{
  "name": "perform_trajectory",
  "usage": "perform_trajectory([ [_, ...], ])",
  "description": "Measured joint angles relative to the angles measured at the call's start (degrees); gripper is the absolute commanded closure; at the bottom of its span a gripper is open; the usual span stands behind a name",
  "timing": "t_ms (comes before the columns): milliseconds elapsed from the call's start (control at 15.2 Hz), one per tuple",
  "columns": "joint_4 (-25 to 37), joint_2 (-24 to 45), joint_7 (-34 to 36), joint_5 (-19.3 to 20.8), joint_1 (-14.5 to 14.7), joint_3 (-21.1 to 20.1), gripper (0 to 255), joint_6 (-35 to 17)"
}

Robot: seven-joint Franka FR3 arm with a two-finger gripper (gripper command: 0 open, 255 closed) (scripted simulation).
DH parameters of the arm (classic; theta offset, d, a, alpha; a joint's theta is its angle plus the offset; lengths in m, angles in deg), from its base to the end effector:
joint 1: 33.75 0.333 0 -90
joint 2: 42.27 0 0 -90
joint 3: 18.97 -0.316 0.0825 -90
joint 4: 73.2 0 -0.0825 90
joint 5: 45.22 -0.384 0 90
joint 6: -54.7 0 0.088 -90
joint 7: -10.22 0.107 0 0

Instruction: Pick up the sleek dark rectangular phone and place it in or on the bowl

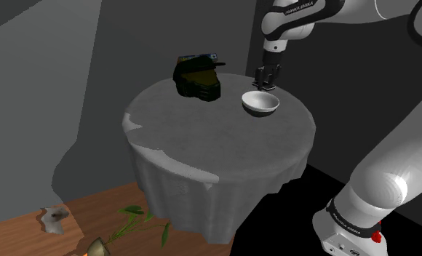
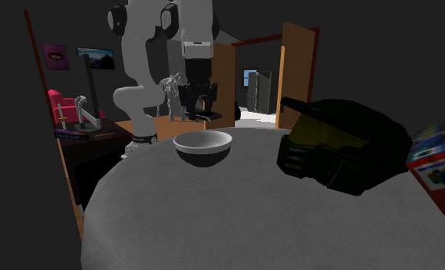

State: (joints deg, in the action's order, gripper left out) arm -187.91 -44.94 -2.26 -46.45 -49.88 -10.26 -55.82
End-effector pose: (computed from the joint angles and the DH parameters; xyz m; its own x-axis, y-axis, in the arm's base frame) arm 0.4901 -0.2262 0.4753 0.9750 -0.2210 -0.0207 -0.2216 -0.9746 -0.0322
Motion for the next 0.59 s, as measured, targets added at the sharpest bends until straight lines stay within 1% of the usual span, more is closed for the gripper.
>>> perform_trajectory([
  [594,-4.8,1.9,-0.6,-0.4,-0.1,0.1,255,-6.7],
])
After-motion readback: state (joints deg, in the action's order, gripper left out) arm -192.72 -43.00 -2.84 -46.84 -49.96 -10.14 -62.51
